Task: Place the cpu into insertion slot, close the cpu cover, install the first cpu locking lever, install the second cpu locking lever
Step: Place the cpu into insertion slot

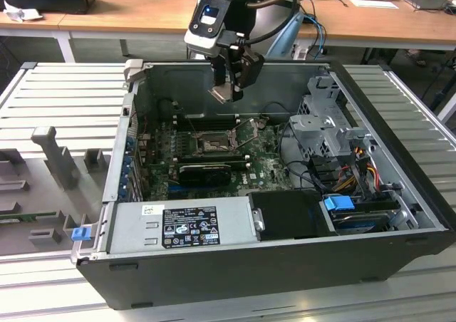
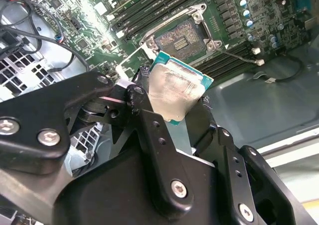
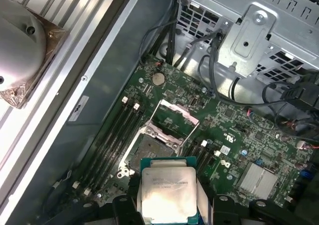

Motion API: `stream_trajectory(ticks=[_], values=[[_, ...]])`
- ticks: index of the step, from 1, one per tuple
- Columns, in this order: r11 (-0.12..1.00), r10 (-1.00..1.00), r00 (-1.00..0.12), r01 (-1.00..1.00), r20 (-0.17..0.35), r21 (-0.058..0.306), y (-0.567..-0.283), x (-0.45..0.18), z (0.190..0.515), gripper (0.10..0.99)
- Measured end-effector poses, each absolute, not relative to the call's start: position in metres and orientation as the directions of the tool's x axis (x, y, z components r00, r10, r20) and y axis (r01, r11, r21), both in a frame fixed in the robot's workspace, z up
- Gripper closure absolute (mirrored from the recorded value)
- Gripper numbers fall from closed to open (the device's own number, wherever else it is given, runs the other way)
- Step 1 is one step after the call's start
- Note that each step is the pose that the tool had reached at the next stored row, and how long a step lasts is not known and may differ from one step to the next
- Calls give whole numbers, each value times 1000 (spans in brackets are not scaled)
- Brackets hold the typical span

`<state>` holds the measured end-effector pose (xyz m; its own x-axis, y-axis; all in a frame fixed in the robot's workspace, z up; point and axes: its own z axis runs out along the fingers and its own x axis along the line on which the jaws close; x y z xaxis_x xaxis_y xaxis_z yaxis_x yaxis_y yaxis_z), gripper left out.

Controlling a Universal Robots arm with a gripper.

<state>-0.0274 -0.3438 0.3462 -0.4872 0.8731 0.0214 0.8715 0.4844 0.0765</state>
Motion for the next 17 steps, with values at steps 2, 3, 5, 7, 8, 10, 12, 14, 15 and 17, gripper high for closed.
stream_trajectory(ticks=[2,3,5,7,8,10,12,14,15,17], values=[[477,877,-479,876,21,76,-344,-27,346,557],[467,882,-470,881,21,76,-344,-27,346,557],[456,889,-458,887,21,76,-344,-27,345,557],[442,895,-445,894,21,76,-344,-27,344,557],[437,898,-439,896,21,76,-344,-27,344,557],[424,904,-427,902,21,76,-344,-27,343,557],[410,911,-413,909,21,77,-344,-27,343,557],[395,917,-398,915,21,76,-344,-27,342,557],[386,921,-389,919,21,76,-344,-27,342,557],[343,938,-346,936,21,76,-344,-27,341,557]])
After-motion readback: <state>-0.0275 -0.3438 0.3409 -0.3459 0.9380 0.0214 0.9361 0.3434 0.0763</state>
